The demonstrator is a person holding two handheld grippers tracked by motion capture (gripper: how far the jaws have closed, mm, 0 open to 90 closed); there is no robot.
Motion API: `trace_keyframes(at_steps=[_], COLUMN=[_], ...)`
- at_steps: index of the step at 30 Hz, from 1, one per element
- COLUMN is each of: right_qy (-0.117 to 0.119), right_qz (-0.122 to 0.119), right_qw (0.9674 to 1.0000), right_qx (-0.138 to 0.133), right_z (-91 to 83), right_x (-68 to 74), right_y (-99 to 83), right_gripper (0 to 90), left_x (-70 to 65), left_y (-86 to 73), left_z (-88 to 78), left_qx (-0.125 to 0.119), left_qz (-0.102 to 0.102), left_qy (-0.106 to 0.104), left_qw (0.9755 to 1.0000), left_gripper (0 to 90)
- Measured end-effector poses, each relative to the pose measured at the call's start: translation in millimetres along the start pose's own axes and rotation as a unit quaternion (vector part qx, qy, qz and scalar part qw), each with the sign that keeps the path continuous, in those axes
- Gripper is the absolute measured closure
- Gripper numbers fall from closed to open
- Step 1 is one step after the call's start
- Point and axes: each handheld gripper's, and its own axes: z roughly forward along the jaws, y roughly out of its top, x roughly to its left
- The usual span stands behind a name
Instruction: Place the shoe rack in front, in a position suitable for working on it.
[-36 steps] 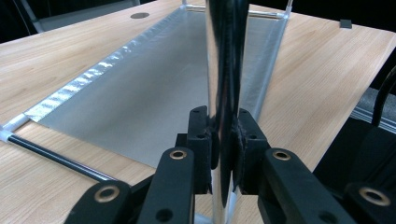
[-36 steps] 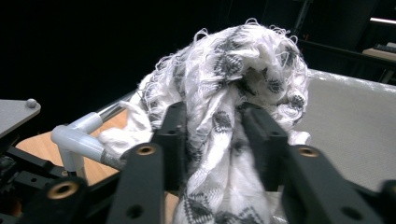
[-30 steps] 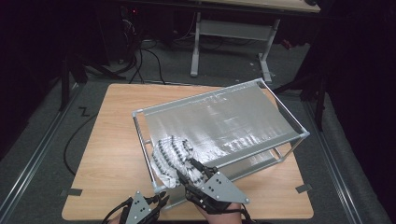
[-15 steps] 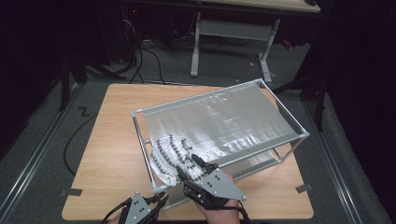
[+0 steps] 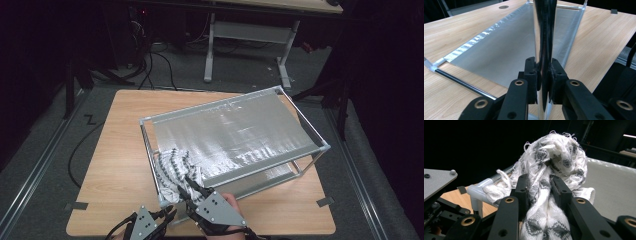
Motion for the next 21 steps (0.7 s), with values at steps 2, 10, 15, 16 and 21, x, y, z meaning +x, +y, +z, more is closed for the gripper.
trace_keyframes(at_steps=[2, 10, 15, 16, 21], right_qy=[-0.001, -0.005, -0.012, -0.013, -0.022], right_qz=[-0.003, -0.005, -0.007, -0.006, -0.011], right_qw=[1.0, 1.0, 0.9999, 0.9999, 0.9997], right_qx=[0.002, 0.004, 0.006, 0.007, 0.008], right_z=[-0.4, -1.6, -3.5, -3.9, -6.6], right_x=[0.6, -3.2, -7.7, -8.7, -14.7], right_y=[0.2, -0.2, -1.0, -1.3, -2.7], right_gripper=[72.0, 72.1, 72.1, 72.1, 72.0], left_x=[-0.1, 0.5, 0.8, 0.8, 0.7], left_y=[0.0, 0.0, -0.1, -0.1, -0.1], left_z=[0.0, -0.1, -0.1, -0.1, -0.2], left_qx=[0.0, 0.001, 0.0, 0.001, 0.001], left_qz=[0.0, 0.002, 0.002, 0.002, 0.002], left_qy=[0.0, -0.002, -0.003, -0.003, -0.003], left_qw=[1.0, 1.0, 1.0, 1.0, 1.0], left_gripper=[79.2, 79.2, 79.2, 79.2, 79.2])
